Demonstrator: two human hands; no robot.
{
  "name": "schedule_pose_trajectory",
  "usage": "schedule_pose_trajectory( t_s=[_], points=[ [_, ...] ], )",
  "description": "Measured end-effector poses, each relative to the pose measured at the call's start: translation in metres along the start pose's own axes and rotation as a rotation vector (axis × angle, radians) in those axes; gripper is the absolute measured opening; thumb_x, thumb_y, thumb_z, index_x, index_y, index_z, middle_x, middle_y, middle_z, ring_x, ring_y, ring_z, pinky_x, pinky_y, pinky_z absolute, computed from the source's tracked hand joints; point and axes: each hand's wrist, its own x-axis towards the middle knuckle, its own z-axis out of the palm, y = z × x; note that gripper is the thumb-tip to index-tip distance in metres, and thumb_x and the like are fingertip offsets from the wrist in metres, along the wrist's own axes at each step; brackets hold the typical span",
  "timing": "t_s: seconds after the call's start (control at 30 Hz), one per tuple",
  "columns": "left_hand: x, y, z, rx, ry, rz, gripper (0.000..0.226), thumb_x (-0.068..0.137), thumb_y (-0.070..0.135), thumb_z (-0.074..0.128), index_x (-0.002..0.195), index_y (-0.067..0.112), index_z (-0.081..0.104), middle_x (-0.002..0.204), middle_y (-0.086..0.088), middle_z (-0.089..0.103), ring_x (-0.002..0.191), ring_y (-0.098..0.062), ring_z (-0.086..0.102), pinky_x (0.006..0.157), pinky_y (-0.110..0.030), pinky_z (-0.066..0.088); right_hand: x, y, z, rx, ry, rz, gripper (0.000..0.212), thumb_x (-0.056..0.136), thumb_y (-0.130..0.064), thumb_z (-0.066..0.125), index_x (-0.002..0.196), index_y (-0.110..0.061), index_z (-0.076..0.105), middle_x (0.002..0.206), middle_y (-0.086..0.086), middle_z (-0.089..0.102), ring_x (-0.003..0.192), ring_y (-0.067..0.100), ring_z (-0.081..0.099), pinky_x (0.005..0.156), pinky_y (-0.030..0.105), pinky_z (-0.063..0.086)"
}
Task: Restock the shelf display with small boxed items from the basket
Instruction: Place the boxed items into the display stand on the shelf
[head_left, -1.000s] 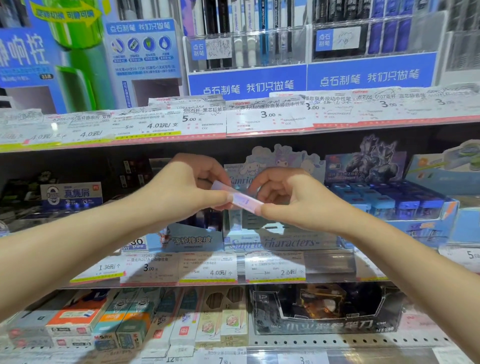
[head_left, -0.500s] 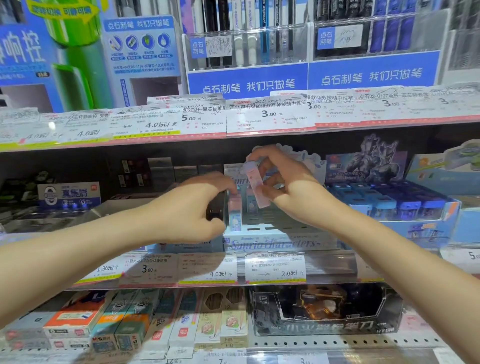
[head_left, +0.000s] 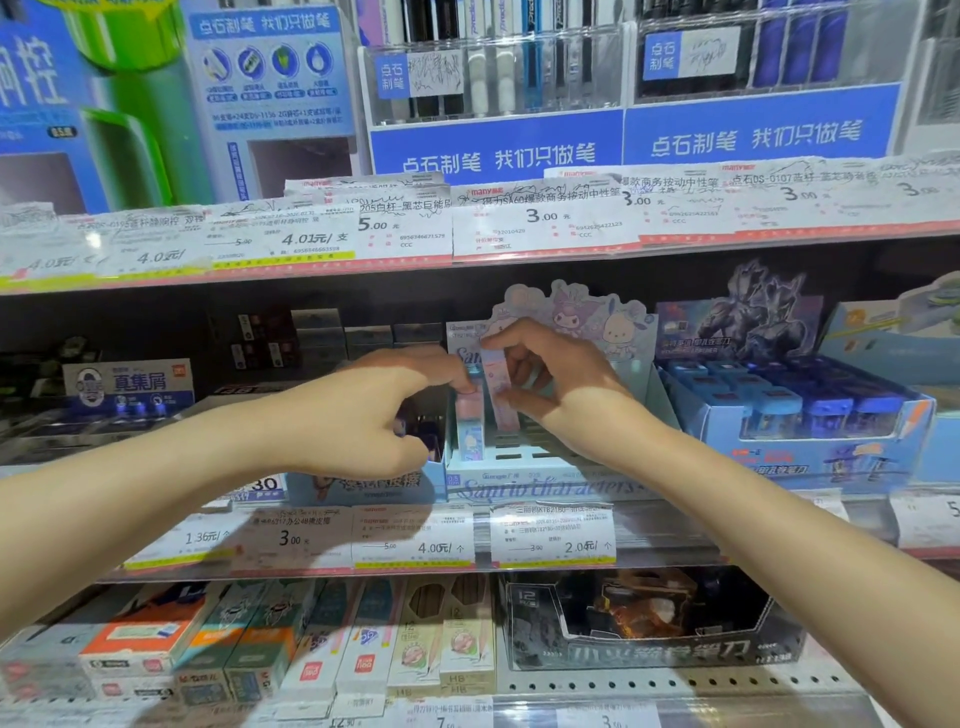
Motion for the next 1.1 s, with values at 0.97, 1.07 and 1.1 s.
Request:
schedule_pose_trajectory(
  t_s=[0.97,1.07,1.1],
  points=[
    [0.008,0.001,0.008,0.062,0.194,-0.02,0.051,0.068,0.031,0.045,0.115,0.02,0.059,0.114,0.003,0.061,0.103,-0.015,0.056,0.091,-0.029,0.046,-0.008,-0.002,-0.015,0.073,-0.028,0.128,0.032,0.088,-0.013,0.052,0.118,-0.019,0.061,0.105,-0.003,0.058,0.096,0.013,0.053,0.082,0.019,0.041],
    [0.003,0.013,0.014,0.079,0.375,0.068,0.053,0.069,0.036,0.041,0.113,0.013,0.059,0.106,0.006,0.057,0.094,-0.01,0.054,0.082,-0.021,0.041,-0.02,-0.008,-0.025,0.155,0.032,0.131,0.035,0.087,-0.014,0.052,0.121,-0.023,0.054,0.104,-0.007,0.056,0.086,0.007,0.052,0.071,0.013,0.04],
    [-0.001,0.018,0.016,0.073,0.43,0.073,0.051,0.07,0.036,0.042,0.111,0.012,0.061,0.102,0.005,0.059,0.086,-0.012,0.057,0.077,-0.023,0.044,-0.024,-0.01,-0.028,0.186,0.041,0.116,0.034,0.086,-0.013,0.052,0.118,-0.023,0.054,0.101,-0.005,0.057,0.083,0.008,0.053,0.07,0.015,0.041]
  ],
)
